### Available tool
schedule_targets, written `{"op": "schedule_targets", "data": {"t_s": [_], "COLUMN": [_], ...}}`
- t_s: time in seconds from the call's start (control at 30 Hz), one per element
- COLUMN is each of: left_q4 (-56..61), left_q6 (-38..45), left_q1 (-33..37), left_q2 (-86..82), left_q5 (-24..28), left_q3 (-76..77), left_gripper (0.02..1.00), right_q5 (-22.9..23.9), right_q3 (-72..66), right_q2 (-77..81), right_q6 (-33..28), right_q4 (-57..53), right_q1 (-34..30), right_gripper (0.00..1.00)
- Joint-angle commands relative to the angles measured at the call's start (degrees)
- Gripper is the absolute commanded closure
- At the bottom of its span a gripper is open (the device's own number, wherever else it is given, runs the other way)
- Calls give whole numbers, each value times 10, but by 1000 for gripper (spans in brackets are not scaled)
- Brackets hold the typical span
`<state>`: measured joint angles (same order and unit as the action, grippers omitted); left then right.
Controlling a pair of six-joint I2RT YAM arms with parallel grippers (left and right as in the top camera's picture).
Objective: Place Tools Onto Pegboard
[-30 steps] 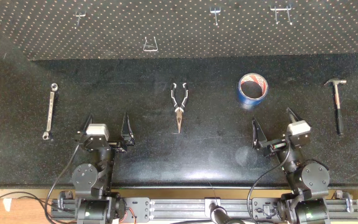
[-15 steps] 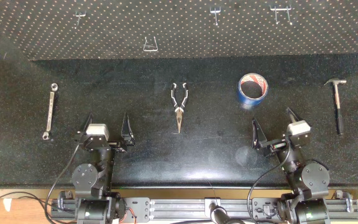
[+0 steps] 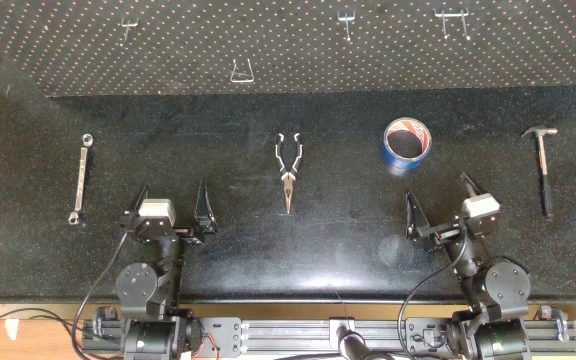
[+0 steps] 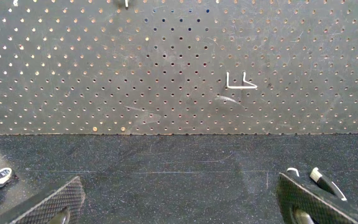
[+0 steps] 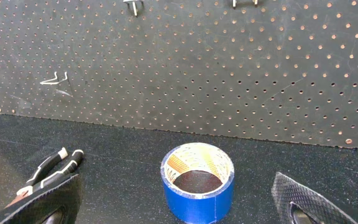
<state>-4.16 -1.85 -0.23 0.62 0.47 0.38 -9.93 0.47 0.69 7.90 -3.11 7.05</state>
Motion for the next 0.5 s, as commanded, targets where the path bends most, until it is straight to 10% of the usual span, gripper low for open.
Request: {"op": "schedule_targets", "data": {"t_s": [0.03, 0.37, 0.5], "left_q4": [-3, -6, -73], "left_q6": [-9, 44, 88], "left_q1": [2, 2, 6], "left_q2": [-4, 167, 303], "left_q5": [2, -1, -88], "left_q3": [-1, 108, 224], "left_gripper": [23, 23, 23], "right_q5": [5, 5, 5], "right_q3": [-2, -2, -2], "right_q2": [-6, -6, -6], "right_q6": [4, 4, 4], "right_q4": [-3, -3, -3], "right_q1": [4, 4, 4], "right_gripper": [3, 3, 3]}}
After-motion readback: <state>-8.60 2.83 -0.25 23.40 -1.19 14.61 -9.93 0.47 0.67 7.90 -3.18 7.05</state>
